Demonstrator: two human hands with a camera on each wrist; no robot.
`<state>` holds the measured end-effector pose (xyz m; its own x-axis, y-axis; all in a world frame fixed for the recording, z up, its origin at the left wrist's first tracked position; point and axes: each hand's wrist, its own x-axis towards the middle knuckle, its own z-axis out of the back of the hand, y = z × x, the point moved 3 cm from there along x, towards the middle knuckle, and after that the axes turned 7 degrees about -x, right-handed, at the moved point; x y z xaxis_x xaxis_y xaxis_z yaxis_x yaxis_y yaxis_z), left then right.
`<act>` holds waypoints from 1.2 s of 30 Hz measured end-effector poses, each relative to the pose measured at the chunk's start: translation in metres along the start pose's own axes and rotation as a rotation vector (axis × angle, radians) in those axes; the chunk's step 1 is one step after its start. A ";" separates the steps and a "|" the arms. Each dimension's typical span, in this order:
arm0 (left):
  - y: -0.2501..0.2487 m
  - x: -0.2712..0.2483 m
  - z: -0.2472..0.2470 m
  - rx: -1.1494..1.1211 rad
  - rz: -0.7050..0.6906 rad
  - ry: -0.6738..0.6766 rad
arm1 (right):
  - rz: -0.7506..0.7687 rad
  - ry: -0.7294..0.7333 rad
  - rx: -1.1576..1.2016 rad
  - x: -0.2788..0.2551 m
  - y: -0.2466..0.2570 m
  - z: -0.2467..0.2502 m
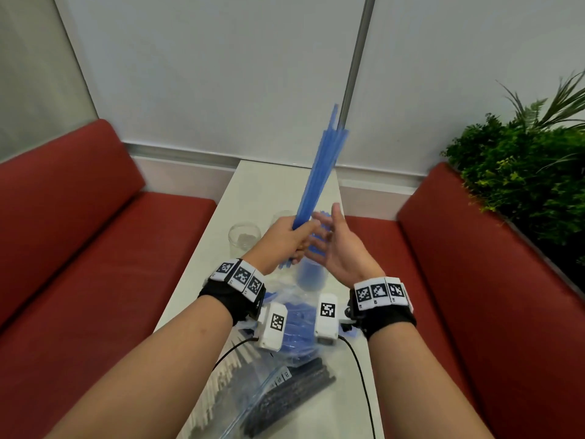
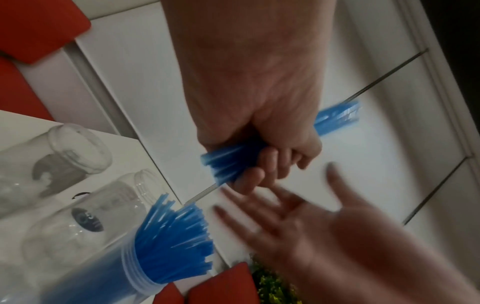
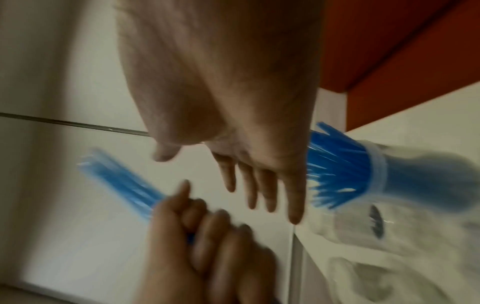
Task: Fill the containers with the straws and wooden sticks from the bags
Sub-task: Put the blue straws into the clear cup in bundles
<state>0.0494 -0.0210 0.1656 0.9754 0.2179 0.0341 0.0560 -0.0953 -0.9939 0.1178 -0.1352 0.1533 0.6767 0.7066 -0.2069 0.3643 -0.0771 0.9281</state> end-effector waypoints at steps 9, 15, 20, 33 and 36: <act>0.041 -0.018 0.005 -0.169 0.504 0.326 | 0.402 -0.184 0.200 0.009 0.068 0.005; 0.058 -0.009 0.023 -0.685 0.634 -0.118 | 0.510 -0.209 0.137 0.005 0.071 -0.007; 0.058 -0.004 0.022 -0.891 0.637 -0.193 | 0.507 -0.126 0.044 0.004 0.066 -0.017; 0.077 -0.004 0.027 -0.817 0.842 -0.022 | 0.486 -0.105 0.021 0.008 0.075 -0.030; 0.083 -0.007 0.031 -0.824 0.858 -0.008 | 0.408 -0.062 -0.011 0.008 0.068 -0.029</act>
<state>0.0409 -0.0001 0.0798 0.7599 -0.2162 -0.6130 -0.4916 -0.8082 -0.3243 0.1291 -0.1145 0.2239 0.8017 0.5756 0.1611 0.0509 -0.3343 0.9411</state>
